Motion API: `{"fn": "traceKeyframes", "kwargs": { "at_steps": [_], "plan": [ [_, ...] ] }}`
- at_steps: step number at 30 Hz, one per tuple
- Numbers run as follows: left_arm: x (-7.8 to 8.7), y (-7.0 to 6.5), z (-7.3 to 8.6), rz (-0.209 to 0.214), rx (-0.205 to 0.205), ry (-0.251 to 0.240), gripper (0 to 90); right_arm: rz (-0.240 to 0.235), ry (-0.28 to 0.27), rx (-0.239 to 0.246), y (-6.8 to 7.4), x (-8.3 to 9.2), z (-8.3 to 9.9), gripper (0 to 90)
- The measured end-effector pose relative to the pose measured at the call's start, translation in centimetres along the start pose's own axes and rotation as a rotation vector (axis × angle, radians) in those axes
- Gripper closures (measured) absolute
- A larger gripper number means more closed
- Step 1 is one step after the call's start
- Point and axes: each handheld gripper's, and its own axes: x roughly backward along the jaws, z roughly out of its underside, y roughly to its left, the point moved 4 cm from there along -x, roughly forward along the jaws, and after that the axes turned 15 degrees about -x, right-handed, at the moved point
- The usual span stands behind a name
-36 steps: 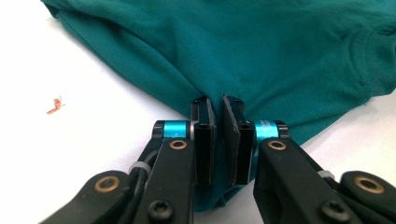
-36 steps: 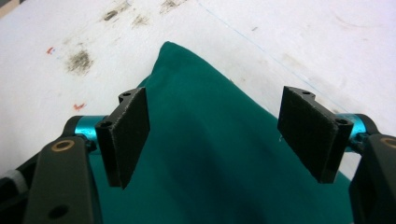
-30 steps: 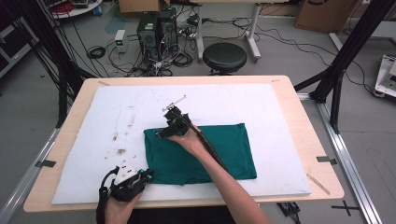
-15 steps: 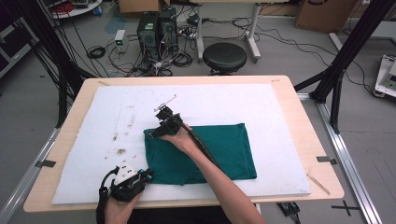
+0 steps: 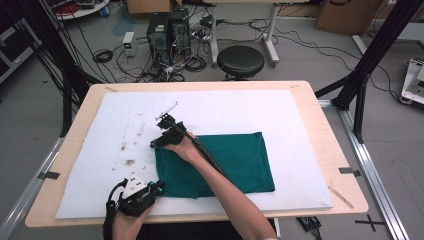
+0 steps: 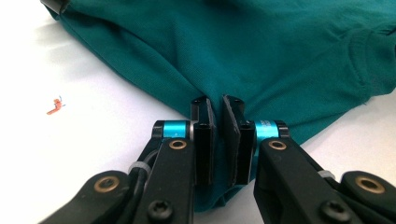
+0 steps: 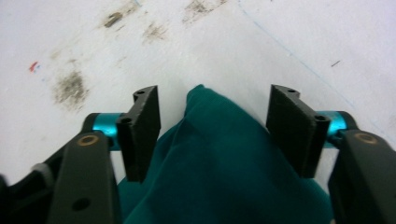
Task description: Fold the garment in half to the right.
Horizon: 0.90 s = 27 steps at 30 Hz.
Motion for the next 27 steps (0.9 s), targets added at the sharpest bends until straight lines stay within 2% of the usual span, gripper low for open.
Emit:
{"fn": "traceKeyframes", "kwargs": {
  "at_steps": [5,10,14,20,24,27],
  "plan": [
    [0.0,0.0,0.0,0.000,0.000,-0.001,82.8,-0.003,-0.003,-0.011,-0.3,-0.2,-0.2,45.8],
    [0.0,0.0,0.0,0.003,0.004,-0.001,82.8,-0.014,0.005,-0.029,-0.1,-0.5,-0.6,47.4],
    [0.0,0.0,0.0,0.004,0.006,-0.001,82.8,-0.003,0.012,-0.014,0.2,-0.8,-0.9,51.1],
    [0.0,0.0,0.0,0.004,0.006,-0.002,82.7,0.041,0.008,0.024,0.4,-0.8,-0.8,64.2],
    [0.0,0.0,0.0,0.004,0.006,-0.003,82.7,0.060,0.014,0.056,0.7,-0.9,-0.7,66.0],
    [0.0,0.0,0.0,0.002,0.003,-0.001,82.8,0.088,0.010,0.077,0.8,-0.9,-0.7,74.3]
  ]
}}
